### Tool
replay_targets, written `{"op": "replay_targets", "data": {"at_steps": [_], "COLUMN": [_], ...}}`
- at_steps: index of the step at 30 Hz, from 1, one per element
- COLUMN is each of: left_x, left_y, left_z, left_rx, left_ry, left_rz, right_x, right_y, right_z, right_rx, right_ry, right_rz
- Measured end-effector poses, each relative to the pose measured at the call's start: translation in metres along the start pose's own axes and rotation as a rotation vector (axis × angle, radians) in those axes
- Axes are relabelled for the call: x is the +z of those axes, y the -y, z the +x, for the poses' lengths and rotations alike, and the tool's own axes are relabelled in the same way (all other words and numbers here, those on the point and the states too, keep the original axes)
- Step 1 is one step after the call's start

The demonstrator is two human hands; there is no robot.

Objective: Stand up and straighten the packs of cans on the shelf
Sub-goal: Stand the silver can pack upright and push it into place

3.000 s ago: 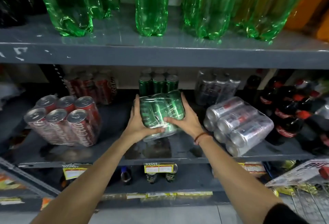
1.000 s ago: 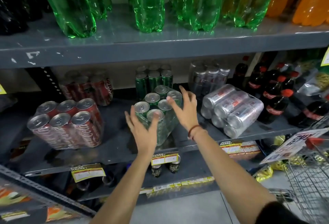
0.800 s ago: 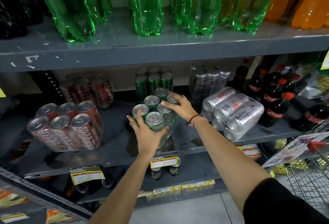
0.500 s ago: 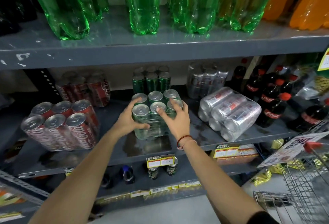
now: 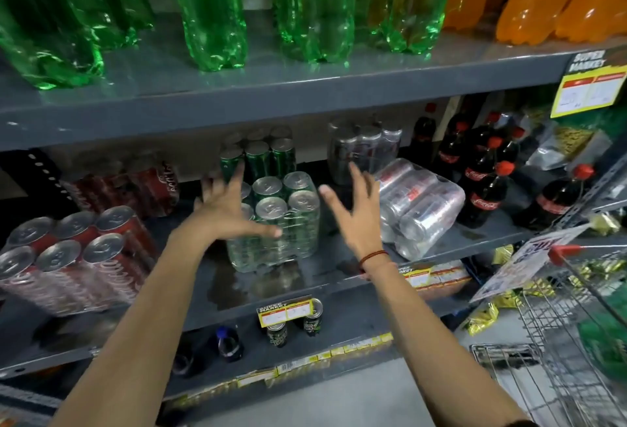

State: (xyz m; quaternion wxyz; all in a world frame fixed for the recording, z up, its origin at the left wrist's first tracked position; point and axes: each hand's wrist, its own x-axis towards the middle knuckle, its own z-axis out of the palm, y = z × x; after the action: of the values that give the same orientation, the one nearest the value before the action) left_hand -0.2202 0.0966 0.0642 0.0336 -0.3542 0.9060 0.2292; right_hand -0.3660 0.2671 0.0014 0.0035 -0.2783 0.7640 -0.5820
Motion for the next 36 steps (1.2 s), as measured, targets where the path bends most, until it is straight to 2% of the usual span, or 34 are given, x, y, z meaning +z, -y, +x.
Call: {"op": "replay_targets", "data": {"at_steps": [4,7,9,12,17,20,24,29,33,36], "left_x": [0.004,0.037,0.059,0.08,0.098,0.108,0.116,0.121,0.132,0.152], "left_y": [-0.078,-0.129,-0.154,-0.181,-0.195,-0.192,-0.183,-0.171,-0.152,-0.142], "left_z": [0.015,0.042,0.066,0.104,0.133,0.138,0.137,0.116,0.088,0.063], "left_rx": [0.3,0.481,0.518,0.474,0.574,0.546,0.485,0.451,0.371,0.362], "left_ry": [-0.053,0.041,0.157,0.272,0.434,0.397,0.296,0.173,-0.012,-0.175], "left_rz": [-0.151,-0.172,-0.136,-0.07,-0.02,-0.031,-0.078,-0.186,-0.212,-0.318], "right_x": [-0.066,-0.111,-0.13,-0.14,-0.143,-0.148,-0.149,-0.146,-0.145,-0.143], "right_y": [-0.019,-0.049,-0.067,-0.085,-0.1,-0.105,-0.106,-0.102,-0.092,-0.084], "right_z": [0.024,0.036,0.041,0.051,0.069,0.077,0.079,0.074,0.063,0.056], "right_rx": [-0.007,0.139,0.332,0.579,0.631,0.644,0.613,0.47,0.237,0.054], "right_ry": [-0.251,-0.331,-0.271,-0.088,-0.034,0.028,0.029,0.024,0.06,0.094], "right_rz": [-0.087,-0.22,-0.24,-0.166,0.041,0.08,0.078,0.076,0.038,-0.005]}}
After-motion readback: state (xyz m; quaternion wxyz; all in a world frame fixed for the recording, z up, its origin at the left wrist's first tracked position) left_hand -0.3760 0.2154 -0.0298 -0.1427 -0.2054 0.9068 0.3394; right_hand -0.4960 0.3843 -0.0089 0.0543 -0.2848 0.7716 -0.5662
